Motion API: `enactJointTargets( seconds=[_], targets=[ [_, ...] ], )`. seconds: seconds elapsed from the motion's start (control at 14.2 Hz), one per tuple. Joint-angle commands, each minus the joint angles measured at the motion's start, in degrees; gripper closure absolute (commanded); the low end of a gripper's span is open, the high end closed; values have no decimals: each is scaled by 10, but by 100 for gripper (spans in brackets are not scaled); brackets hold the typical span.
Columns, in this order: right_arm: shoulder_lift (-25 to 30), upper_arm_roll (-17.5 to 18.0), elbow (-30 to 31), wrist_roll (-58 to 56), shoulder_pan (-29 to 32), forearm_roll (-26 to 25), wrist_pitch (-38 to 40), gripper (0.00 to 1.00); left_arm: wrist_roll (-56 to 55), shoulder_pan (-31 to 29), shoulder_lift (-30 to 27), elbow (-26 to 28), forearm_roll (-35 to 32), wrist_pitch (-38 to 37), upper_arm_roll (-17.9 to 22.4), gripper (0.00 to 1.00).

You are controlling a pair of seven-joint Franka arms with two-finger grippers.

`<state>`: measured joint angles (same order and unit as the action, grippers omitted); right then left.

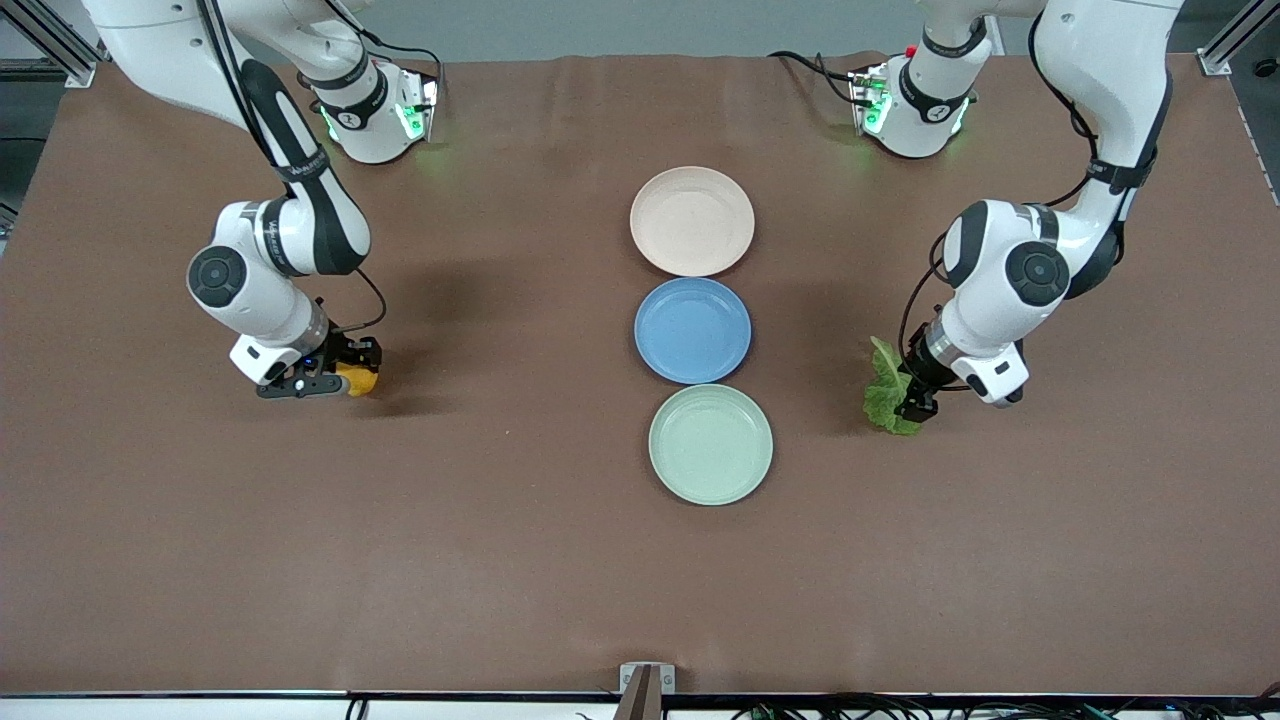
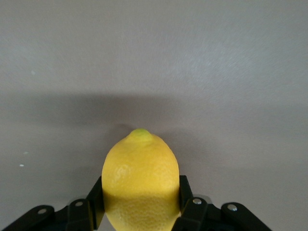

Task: Pick lemon and lettuce from plates
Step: 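Lower and release the lettuce and lemon onto the table beside the plates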

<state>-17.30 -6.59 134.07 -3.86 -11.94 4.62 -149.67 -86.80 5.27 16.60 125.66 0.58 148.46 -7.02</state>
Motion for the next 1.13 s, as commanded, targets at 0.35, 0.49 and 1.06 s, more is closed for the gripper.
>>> enactJointTargets(
  seconds=[0.35,0.49,1.06],
  targets=[
    [-4,10,7,-14,15,-7,-2,64,236,-3,-23,-2,-64,28,-4,0],
    [-2,10,4,-13,24,-5,-1,0,386,-5,-24,-2,-62,25,-4,0],
    [12,8,-176,-10,23,-9,267,0,761,-37,-100,-38,-58,-206,-4,0]
  ],
)
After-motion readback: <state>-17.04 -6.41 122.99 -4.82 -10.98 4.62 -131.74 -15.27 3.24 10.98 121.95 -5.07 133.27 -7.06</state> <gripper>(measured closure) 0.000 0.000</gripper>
